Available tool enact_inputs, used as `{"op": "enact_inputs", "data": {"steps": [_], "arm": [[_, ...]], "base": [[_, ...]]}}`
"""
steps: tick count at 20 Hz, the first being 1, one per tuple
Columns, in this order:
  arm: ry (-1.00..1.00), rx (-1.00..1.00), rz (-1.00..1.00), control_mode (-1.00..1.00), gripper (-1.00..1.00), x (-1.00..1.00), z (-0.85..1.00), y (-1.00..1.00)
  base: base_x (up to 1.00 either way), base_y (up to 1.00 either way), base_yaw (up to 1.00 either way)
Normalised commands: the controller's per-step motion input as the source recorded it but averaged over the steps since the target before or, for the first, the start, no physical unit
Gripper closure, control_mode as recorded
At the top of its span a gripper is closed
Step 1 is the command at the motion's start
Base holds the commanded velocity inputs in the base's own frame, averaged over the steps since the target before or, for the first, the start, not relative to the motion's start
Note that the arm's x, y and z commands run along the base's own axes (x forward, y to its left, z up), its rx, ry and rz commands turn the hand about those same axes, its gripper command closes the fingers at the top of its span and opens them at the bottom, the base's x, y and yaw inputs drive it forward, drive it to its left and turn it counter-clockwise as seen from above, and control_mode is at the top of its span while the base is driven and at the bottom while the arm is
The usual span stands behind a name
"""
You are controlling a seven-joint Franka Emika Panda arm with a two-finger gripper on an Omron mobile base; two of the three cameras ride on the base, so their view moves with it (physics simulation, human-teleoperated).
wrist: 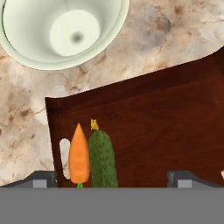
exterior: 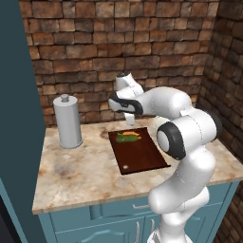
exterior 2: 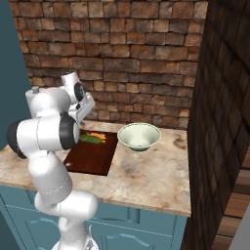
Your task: Place the two vegetables and bowl onto the tray for setting up a vegetable dip station.
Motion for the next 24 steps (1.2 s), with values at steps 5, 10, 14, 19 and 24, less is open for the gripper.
{"op": "enact_inputs", "data": {"steps": [5,10,14,19,24], "arm": [[0.03,0.0,-0.17,-1.0,-1.0,-0.44,0.13,-0.14],[0.01,0.0,-0.16,-1.0,-1.0,-0.24,0.06,-0.38],[-0.11,0.0,-0.13,-1.0,-1.0,-0.36,-0.01,-0.31],[-0.18,0.0,-0.15,-1.0,-1.0,-0.36,-0.01,-0.2],[-0.17,-0.01,-0.11,-1.0,-1.0,-0.22,-0.07,-0.26]], "base": [[0.0,0.0,0.0],[0.0,0.0,0.0],[0.0,0.0,0.0],[0.0,0.0,0.0],[0.0,0.0,0.0]]}}
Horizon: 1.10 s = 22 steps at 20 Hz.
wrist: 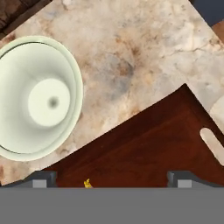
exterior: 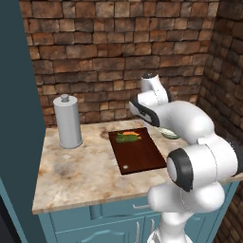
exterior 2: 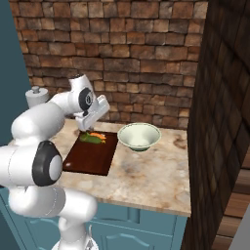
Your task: Place the two vegetables and bowl onto the tray for setting up a vegetable dip station.
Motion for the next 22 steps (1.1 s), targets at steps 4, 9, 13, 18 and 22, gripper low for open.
{"op": "enact_inputs", "data": {"steps": [4,9,13,18,22], "arm": [[-0.18,-0.04,-0.08,-1.0,-1.0,-0.1,-0.23,-0.26],[-0.1,-0.04,-0.09,-1.0,-1.0,0.0,-0.22,-0.15],[-0.02,-0.01,-0.1,-1.0,-1.0,0.0,-0.15,-0.01],[0.0,-0.01,-0.1,-1.0,-1.0,0.05,-0.15,-0.01],[-0.02,-0.02,-0.08,-1.0,-1.0,0.09,-0.25,0.0]], "base": [[0.0,0.0,0.0],[0.0,0.0,0.0],[0.0,0.0,0.0],[0.0,0.0,0.0],[0.0,0.0,0.0]]}}
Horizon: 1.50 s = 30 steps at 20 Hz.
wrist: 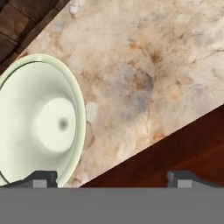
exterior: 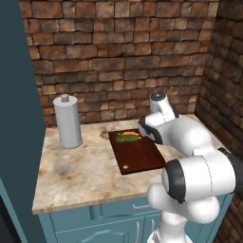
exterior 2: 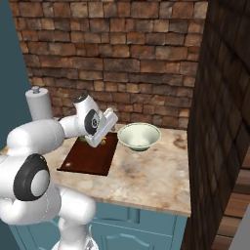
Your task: Place the two vegetables and bowl onto the tray for setting up a vegetable dip station.
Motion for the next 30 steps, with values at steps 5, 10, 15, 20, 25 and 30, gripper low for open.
{"op": "enact_inputs", "data": {"steps": [5,10,15,20,25,30], "arm": [[-0.02,-0.02,-0.07,-1.0,-1.0,0.1,-0.28,0.0],[-0.04,-0.03,-0.08,-1.0,-1.0,0.09,-0.27,-0.01],[-0.05,-0.02,-0.08,-1.0,-1.0,0.14,-0.27,-0.06],[-0.04,-0.01,-0.1,-1.0,-1.0,0.12,-0.19,-0.08],[-0.03,-0.01,-0.08,-1.0,-1.0,0.16,-0.18,-0.01],[-0.01,0.0,-0.05,-1.0,-1.0,0.13,-0.2,0.0]], "base": [[0.0,0.0,0.0],[0.0,0.0,0.0],[0.0,0.0,0.0],[0.0,0.0,0.0],[0.0,0.0,0.0],[0.0,0.0,0.0]]}}
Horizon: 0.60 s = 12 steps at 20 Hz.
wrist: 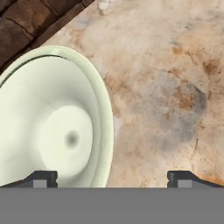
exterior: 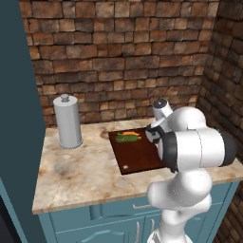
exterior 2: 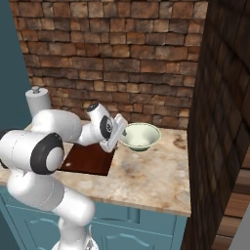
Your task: Place the two vegetables and bowl onto the tray for setting up a vegetable dip station.
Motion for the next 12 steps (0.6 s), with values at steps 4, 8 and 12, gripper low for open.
{"op": "enact_inputs", "data": {"steps": [4,8,12], "arm": [[-0.01,0.0,-0.04,-1.0,-1.0,0.09,-0.33,0.0],[-0.02,0.0,-0.03,-1.0,-1.0,0.11,-0.29,0.0],[-0.04,0.0,-0.03,-1.0,-1.0,0.19,-0.16,0.0]], "base": [[0.0,0.0,0.0],[0.0,0.0,0.0],[0.0,0.0,0.0]]}}
